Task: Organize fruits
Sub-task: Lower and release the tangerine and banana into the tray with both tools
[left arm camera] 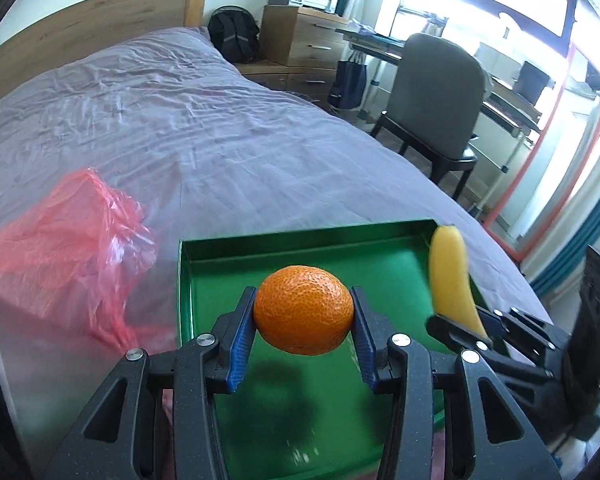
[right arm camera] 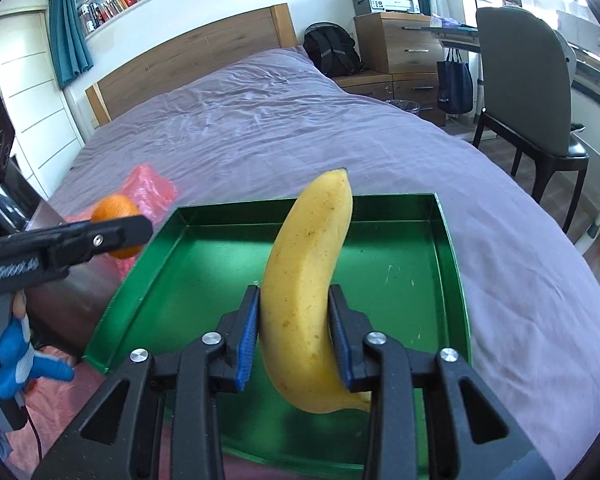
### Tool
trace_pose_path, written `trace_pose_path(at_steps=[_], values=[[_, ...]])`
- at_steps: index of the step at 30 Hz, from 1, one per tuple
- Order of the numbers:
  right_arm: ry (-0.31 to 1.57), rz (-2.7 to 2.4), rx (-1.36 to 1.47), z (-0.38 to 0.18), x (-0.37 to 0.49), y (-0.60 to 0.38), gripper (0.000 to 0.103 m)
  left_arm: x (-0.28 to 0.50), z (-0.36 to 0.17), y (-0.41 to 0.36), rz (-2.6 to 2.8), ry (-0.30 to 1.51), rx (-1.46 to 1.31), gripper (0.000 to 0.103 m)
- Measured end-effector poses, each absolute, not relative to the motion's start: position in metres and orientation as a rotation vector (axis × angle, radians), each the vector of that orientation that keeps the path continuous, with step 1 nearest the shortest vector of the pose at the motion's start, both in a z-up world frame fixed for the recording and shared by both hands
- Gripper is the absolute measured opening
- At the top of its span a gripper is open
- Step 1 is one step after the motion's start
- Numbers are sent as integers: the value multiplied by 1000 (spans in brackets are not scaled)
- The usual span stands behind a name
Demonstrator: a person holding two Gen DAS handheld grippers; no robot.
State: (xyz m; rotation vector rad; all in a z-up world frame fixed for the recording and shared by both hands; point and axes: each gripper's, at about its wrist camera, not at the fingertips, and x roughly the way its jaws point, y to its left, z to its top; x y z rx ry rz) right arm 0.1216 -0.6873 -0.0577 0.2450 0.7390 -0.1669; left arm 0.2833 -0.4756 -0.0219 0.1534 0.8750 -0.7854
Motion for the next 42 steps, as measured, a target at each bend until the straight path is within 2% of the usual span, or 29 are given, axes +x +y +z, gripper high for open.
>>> trace_pose_path(at_steps=[9, 18, 31, 34, 36, 37, 40, 41, 42], values=[[772, -164, 207, -80, 146, -696, 9, 308, -70, -475, -730, 985, 120, 39], [830, -172, 153, -88, 163, -695, 10, 300, -85, -458, -580, 1095, 79, 40], [861, -195, 98, -88, 174, -695, 19, 298, -85, -454, -536, 1138, 74, 41], [875, -207, 96, -90, 174, -695, 28, 295, -83, -455, -547, 1145, 87, 47], [889, -214, 91, -90, 175, -695, 38, 292, -81, -457, -542, 1144, 106, 48], [893, -217, 91, -90, 174, -695, 46, 290, -79, -457, -543, 1138, 111, 49], [889, -225, 96, -86, 168, -695, 59, 283, -71, -458, -546, 1121, 144, 52], [887, -228, 95, -84, 167, -694, 70, 280, -67, -458, -545, 1111, 155, 53], [881, -231, 90, -80, 163, -692, 75, 276, -63, -458, -546, 1105, 160, 54]])
